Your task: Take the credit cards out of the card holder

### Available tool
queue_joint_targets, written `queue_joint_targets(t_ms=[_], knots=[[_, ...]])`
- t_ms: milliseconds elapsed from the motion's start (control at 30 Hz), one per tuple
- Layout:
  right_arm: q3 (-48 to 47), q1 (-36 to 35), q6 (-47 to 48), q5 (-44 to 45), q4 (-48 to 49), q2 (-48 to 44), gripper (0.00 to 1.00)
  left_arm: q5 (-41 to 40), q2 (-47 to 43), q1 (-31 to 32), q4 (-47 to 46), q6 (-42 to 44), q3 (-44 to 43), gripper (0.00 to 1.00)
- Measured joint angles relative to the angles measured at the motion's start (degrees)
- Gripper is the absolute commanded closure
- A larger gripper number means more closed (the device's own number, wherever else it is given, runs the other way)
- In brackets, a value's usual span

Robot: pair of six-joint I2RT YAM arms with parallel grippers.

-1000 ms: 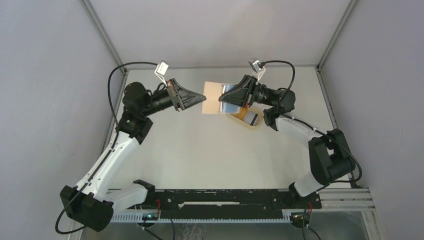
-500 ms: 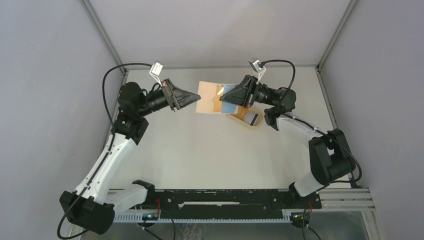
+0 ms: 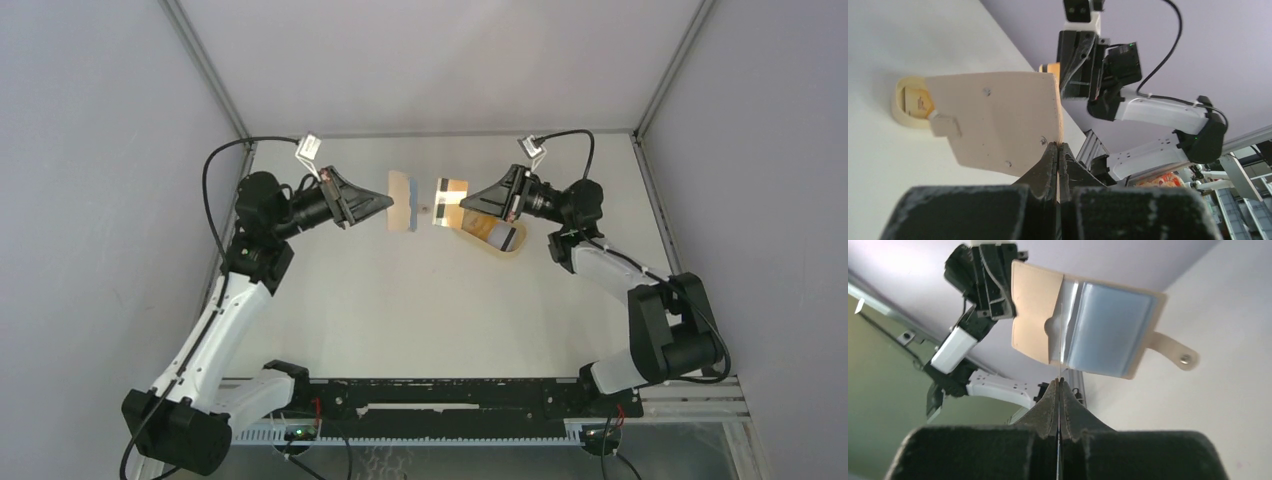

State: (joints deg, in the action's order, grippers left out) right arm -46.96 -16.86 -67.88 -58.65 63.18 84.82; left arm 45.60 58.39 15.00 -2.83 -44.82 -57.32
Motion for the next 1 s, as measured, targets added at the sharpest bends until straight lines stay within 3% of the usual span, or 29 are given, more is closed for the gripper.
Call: queue_joint_targets(t_ms=[233, 467, 733, 1000], knots=[[2.2, 6.3, 10.2, 6.1, -20.5, -5.1, 1.0, 0.1, 0.0, -0.1, -1.3, -0.1, 9.4, 1.0], [1.6, 11.2, 14.0, 17.0, -37.2, -2.4, 1.0, 0.0, 1.0, 2.3, -11.5, -4.3, 21.2, 1.0], [-0.1, 11.1, 13.8, 24.2, -47.1, 7.3, 1.0, -1.3, 10.5, 4.8, -29.0, -10.3, 33.4, 1.0], [-7.9, 9.4, 14.3, 28.5, -53.3, 15.8, 1.0, -5.3, 18.6, 10.0, -36.9, -11.0, 34.2, 1.0]])
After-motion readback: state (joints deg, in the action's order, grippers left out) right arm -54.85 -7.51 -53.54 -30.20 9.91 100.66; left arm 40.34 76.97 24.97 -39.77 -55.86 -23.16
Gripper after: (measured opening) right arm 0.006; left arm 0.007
